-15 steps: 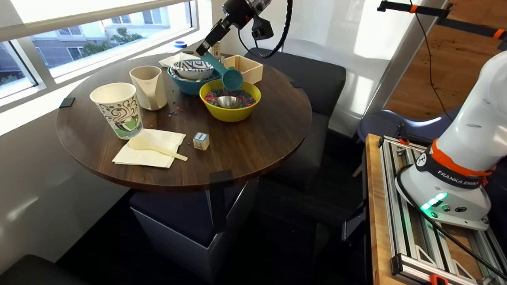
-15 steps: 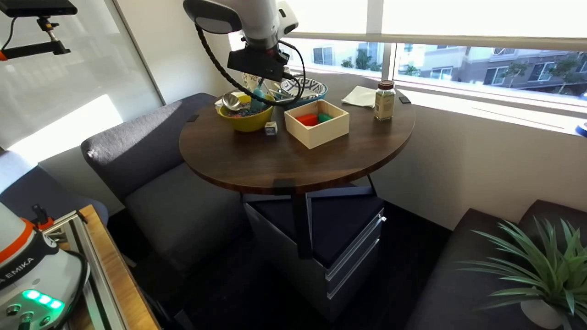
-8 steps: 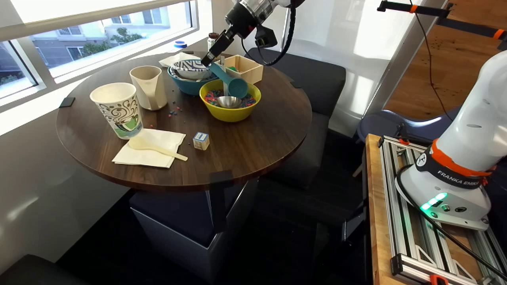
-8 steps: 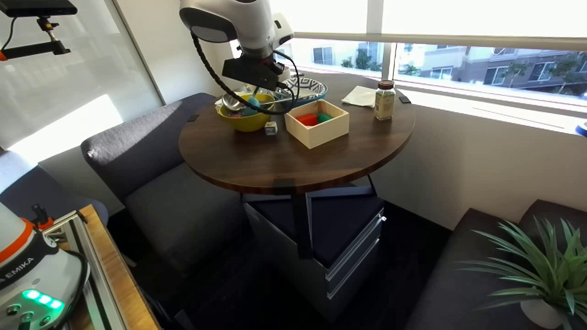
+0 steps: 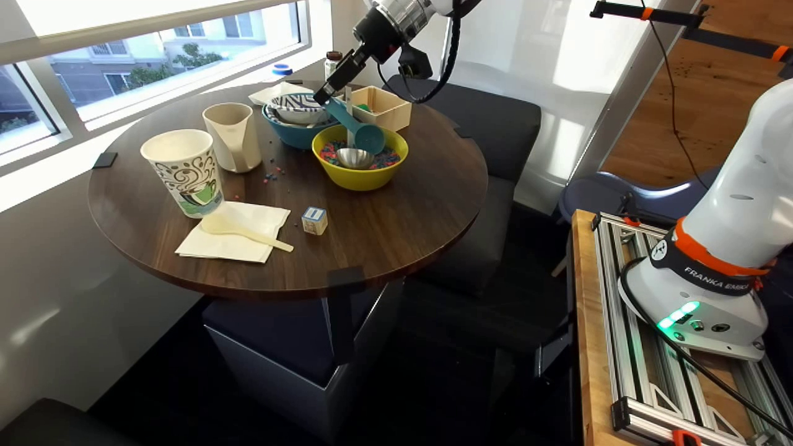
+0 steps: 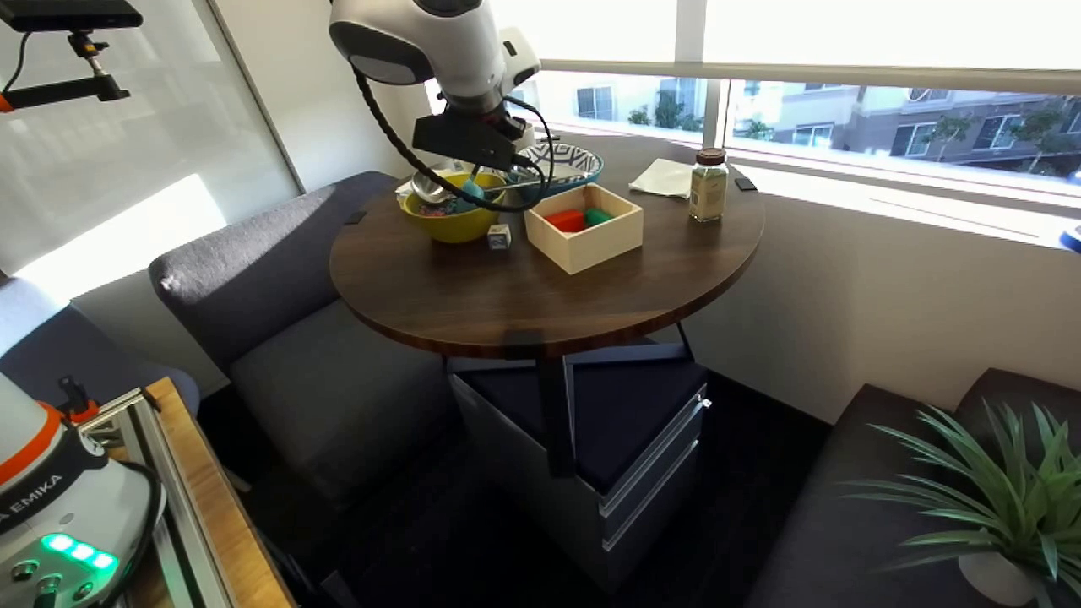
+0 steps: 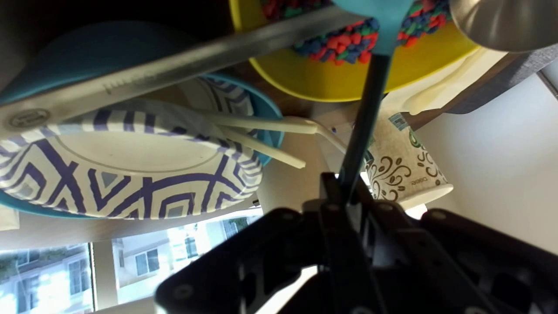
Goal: Use the scooper to put some of the cereal into the white bowl
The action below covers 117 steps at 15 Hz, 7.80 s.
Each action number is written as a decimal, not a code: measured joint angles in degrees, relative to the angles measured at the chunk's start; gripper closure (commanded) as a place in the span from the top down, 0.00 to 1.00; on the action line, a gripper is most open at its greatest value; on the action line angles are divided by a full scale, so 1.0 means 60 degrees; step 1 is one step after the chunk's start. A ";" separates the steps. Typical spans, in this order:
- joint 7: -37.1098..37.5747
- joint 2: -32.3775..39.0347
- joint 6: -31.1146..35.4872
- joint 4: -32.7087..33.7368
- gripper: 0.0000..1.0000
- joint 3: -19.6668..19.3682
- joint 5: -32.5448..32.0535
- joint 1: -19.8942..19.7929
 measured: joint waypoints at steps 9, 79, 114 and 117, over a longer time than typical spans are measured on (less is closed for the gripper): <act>-0.1295 -0.0001 0.0224 -0.0325 0.02 0.0086 0.0760 0.0290; 0.1269 0.2045 0.3388 0.3890 0.02 -0.1178 0.9874 0.0252; -0.9362 0.2861 0.4655 0.4754 0.02 -0.2121 1.1307 0.2591; -1.1012 0.2860 0.4970 0.4755 0.02 -0.2741 1.2461 0.3173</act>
